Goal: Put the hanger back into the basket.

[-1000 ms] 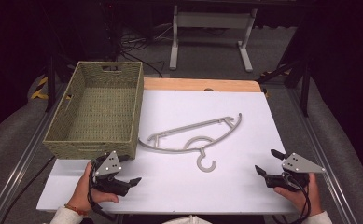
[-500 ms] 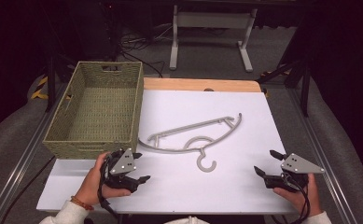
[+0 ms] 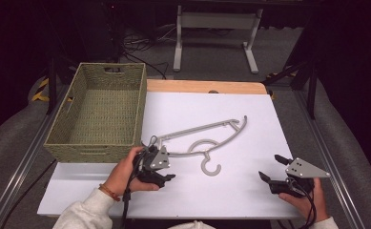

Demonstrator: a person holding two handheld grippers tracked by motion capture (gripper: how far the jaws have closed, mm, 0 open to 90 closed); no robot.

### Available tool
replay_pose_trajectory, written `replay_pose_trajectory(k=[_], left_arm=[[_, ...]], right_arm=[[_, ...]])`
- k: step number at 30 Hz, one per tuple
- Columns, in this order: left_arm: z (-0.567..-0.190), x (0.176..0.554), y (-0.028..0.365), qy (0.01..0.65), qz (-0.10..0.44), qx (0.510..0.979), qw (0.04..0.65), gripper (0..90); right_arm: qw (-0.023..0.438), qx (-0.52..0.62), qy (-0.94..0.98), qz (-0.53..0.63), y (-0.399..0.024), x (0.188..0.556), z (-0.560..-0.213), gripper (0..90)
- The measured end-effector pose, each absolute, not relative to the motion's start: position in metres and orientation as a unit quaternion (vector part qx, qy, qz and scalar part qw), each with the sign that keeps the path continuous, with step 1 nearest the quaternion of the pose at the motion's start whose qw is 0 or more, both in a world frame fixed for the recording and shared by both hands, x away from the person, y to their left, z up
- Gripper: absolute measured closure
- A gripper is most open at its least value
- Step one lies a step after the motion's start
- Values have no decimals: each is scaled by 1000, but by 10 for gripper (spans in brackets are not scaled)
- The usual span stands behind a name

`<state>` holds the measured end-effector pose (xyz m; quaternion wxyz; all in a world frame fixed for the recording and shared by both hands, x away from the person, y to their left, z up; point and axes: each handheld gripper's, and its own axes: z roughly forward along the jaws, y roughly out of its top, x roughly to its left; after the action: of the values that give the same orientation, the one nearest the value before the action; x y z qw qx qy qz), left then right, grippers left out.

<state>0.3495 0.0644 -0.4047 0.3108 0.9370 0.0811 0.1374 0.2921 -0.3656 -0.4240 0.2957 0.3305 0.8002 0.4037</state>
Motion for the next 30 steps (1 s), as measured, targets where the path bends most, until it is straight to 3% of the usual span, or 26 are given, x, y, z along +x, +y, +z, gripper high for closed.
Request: replay_pose_trajectory(k=[13,30], left_arm=[[-414,388,19,86,122,948,282,286],[-439,433,5,147,71,955,247,355]], right_arm=[[292,329,804,401,-366,291,-425,194],[290,331,805,398,-367,291,-426,192]])
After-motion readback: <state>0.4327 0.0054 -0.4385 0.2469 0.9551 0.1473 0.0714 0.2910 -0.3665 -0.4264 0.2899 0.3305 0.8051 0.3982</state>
